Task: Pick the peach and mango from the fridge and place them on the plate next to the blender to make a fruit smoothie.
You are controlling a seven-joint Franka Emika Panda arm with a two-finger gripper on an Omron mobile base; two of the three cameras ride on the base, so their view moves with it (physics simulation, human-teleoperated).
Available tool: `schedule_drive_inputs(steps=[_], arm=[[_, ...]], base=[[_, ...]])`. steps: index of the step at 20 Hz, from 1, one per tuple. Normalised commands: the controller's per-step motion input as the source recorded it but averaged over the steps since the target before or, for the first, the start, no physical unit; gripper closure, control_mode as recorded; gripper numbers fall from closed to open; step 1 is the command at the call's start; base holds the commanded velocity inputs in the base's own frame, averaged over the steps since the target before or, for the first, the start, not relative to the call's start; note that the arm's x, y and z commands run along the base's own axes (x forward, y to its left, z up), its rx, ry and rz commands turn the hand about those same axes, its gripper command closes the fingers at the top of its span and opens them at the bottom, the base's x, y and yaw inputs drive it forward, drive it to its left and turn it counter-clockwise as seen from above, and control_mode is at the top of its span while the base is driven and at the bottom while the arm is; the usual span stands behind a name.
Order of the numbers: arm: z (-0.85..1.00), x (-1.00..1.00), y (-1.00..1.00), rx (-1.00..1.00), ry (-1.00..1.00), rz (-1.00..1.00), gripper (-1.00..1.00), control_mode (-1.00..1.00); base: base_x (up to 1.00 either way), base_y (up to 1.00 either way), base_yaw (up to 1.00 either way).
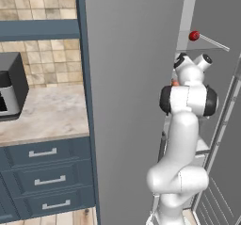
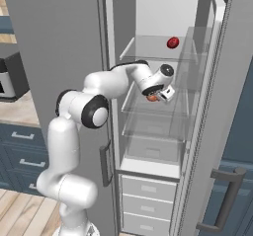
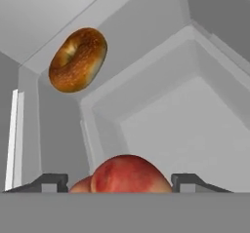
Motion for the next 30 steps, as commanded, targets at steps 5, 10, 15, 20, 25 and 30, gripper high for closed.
schedule_drive_inputs(steps=[5, 10, 15, 20, 25, 30], arm=[[-0.1, -0.67, 0.1, 0.0, -0.12, 0.03, 1.0, -1.0], [0.05, -1.0, 0.0, 0.0, -0.28, 0.0, 1.0, -1.0], [0.57, -1.0, 0.03, 0.0, -0.15, -0.04, 1.0, -1.0], [0.62, -1.0, 0.0, 0.0, 0.0, -0.12, 1.0, -1.0], [0.59, -1.0, 0.04, -0.01, 0.0, -0.2, 1.0, -1.0], [0.44, -0.93, 0.13, -0.06, 0.04, -0.2, 1.0, -1.0]], base=[[0.0, 0.0, 0.0], [0.0, 0.0, 0.0], [0.0, 0.0, 0.0], [0.0, 0.0, 0.0], [0.0, 0.0, 0.0], [0.0, 0.0, 0.0]])
